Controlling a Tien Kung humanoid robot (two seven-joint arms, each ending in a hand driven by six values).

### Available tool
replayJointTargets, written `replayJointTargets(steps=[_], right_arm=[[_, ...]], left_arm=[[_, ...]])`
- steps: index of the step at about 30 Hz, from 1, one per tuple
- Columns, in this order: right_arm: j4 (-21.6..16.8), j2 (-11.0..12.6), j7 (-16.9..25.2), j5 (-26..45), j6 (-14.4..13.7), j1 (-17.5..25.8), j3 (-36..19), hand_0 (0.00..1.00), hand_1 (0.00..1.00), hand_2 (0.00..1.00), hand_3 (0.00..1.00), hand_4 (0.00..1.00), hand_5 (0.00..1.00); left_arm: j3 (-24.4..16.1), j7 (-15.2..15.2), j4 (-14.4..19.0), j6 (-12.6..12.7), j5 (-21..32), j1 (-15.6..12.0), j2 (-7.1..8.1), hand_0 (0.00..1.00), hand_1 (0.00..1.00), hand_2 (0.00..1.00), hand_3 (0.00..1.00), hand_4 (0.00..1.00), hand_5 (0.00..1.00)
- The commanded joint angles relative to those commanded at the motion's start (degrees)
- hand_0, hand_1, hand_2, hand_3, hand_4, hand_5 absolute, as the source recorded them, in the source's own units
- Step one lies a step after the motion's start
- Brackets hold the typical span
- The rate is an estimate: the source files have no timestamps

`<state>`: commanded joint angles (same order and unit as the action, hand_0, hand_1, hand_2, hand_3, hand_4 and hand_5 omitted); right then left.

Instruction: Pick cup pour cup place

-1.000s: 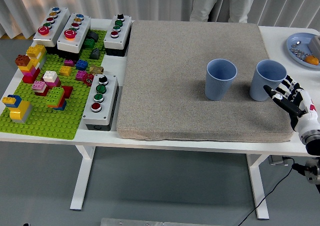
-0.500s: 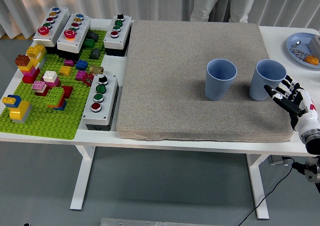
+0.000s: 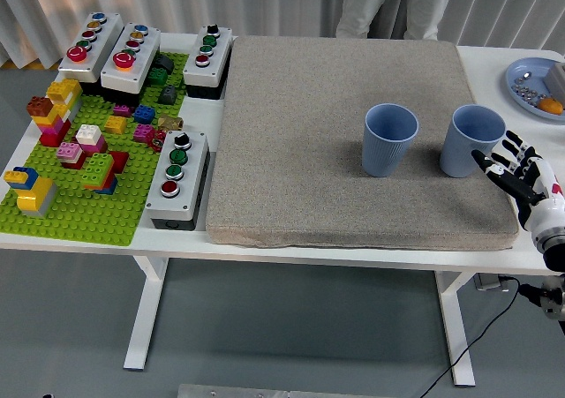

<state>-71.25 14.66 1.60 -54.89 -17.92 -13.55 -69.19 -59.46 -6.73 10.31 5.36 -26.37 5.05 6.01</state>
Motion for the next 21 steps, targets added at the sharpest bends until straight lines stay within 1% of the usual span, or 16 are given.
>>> replayJointTargets(steps=[5,16,21], right_arm=[[0.1,-0.01,0.0,0.0,0.04,-0.09,-0.02,0.901,0.831,0.95,0.914,0.912,0.503],[2.09,-0.54,0.17,-0.24,0.29,-1.53,-0.4,0.901,0.83,0.948,0.914,0.906,0.5],[2.29,-0.71,0.07,-0.34,0.2,-1.78,-0.39,0.901,0.83,0.948,0.914,0.905,0.499]], left_arm=[[0.09,0.06,0.0,-0.04,0.11,0.06,-0.06,0.693,0.678,0.734,0.672,0.465,0.975],[0.27,0.16,0.0,-0.09,0.3,0.39,-0.17,0.693,0.679,0.735,0.672,0.466,0.976],[0.29,0.17,0.0,-0.11,0.32,0.43,-0.2,0.693,0.679,0.735,0.672,0.467,0.977]])
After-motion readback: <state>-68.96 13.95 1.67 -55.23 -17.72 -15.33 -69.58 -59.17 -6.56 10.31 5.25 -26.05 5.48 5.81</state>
